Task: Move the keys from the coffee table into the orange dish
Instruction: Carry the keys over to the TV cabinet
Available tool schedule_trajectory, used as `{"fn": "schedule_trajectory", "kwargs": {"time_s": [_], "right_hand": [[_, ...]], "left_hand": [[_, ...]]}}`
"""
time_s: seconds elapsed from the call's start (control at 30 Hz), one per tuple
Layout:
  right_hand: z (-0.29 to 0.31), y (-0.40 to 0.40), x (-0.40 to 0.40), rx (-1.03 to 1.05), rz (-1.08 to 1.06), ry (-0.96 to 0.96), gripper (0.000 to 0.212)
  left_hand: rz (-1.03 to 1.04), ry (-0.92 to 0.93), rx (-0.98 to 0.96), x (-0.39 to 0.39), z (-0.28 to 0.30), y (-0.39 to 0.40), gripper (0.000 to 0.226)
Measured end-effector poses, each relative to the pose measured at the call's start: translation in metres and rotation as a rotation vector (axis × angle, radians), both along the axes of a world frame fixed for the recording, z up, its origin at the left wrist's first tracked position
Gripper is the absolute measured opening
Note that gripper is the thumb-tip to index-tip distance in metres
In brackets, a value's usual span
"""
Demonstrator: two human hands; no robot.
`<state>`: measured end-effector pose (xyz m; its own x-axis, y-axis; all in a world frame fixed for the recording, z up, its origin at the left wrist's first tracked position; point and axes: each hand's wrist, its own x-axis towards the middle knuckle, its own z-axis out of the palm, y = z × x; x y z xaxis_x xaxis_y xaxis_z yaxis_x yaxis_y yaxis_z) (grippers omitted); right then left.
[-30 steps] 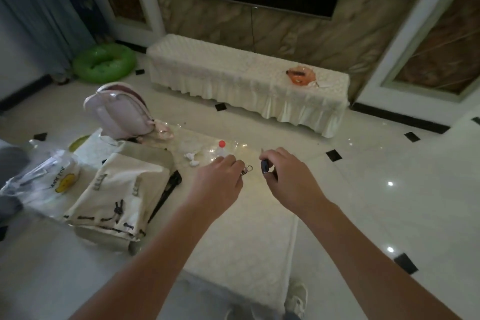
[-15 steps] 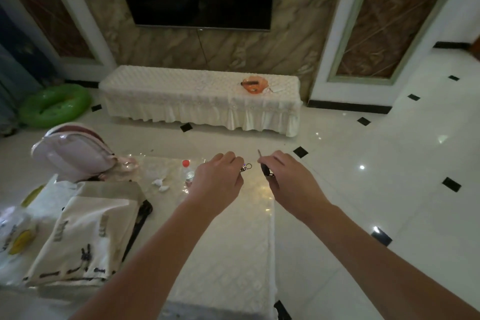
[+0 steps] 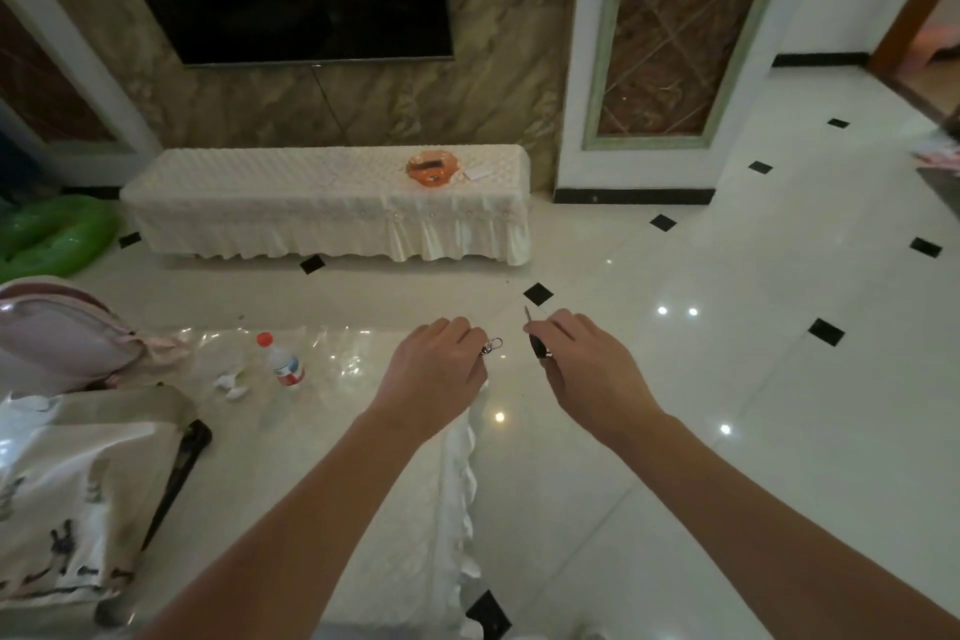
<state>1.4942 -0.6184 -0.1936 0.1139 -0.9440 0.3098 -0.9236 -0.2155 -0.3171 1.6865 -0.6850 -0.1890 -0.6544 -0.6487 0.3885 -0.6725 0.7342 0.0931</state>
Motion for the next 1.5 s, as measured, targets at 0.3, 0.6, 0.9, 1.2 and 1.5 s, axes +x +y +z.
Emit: {"fn": "schedule_trajectory", "kwargs": {"time_s": [0.3,0.6,0.9,1.2,1.5], "right_hand": [[0.008,-0.001,-0.059,-0.102,0.016,-0.060,0.036],[-0.003,-0.064,-0.072,-0.050,0.011,-0.030,0.039],[-0.011,-0.200,-0.064,0.033,0.016,0.033,0.040],[-0.007,-0.315,-0.065,0.002,-0.002,-0.032,0.041],[-0.028,-0.422,-0.095,0.028,0.053,-0.072,0.040]], "left_hand": [[-0.128,0.022,-0.023,-0.063,0.019,-0.002,0.001],[-0.039,0.083,0.078,-0.078,0.004,-0.059,0.006],[-0.010,0.194,0.055,-0.065,-0.027,-0.194,0.003],[0.009,0.170,0.067,-0.063,-0.025,-0.313,0.001],[0.047,0.113,0.101,-0.095,-0.035,-0.408,0.002]]}}
